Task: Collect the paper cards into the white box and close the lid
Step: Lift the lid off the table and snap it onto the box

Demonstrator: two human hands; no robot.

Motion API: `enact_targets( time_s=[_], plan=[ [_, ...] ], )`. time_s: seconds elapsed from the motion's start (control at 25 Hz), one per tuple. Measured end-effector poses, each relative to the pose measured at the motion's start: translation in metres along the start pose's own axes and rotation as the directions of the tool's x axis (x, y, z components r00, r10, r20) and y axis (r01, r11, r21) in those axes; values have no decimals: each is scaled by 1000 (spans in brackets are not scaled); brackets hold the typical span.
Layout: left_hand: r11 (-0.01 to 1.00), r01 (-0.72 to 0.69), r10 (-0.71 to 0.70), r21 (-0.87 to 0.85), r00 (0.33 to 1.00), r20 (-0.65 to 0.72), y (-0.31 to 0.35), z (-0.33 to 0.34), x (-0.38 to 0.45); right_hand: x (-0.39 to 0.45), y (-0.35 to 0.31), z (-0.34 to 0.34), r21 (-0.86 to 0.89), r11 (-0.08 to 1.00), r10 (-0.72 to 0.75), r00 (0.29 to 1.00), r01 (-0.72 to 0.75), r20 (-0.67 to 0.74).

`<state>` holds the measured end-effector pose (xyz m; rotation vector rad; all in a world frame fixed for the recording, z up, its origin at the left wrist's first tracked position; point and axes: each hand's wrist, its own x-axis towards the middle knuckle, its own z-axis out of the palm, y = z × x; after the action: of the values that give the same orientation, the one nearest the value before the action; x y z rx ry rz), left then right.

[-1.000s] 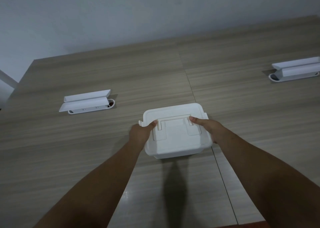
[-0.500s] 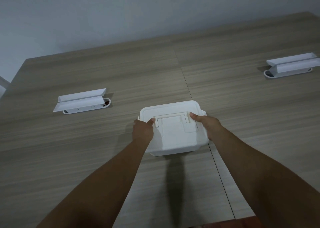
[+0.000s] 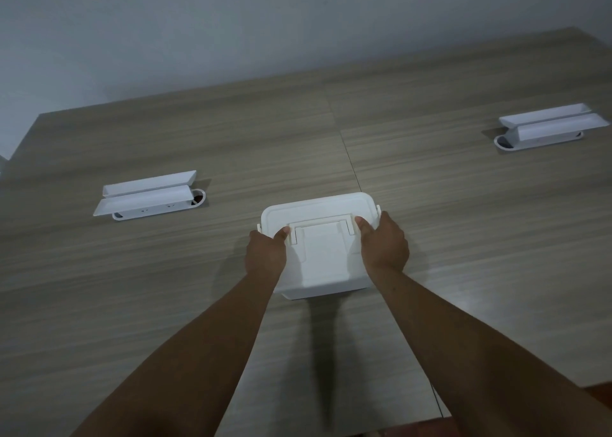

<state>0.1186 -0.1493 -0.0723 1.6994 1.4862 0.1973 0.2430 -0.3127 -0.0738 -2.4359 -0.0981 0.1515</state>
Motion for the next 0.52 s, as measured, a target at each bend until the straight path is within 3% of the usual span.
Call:
enact_targets(
  time_s=[0.12, 0.24, 0.4, 0.52],
  plan=[
    [1000, -5, 6, -28, 1000, 23, -2, -2, 5, -2, 6, -1, 119, 993, 2, 1000, -4, 24],
    [999, 18, -16, -35, 999, 52, -6, -8, 10, 2, 4, 0, 106, 994, 20, 997, -28, 73],
    [997, 73, -72, -28, 997, 34, -1, -28, 31, 23, -21, 8, 132, 990, -79, 951, 41, 297],
    [999, 42, -40, -25, 996, 82, 12, -46, 59, 40, -49, 24, 84, 993, -115, 891, 87, 439]
  ],
)
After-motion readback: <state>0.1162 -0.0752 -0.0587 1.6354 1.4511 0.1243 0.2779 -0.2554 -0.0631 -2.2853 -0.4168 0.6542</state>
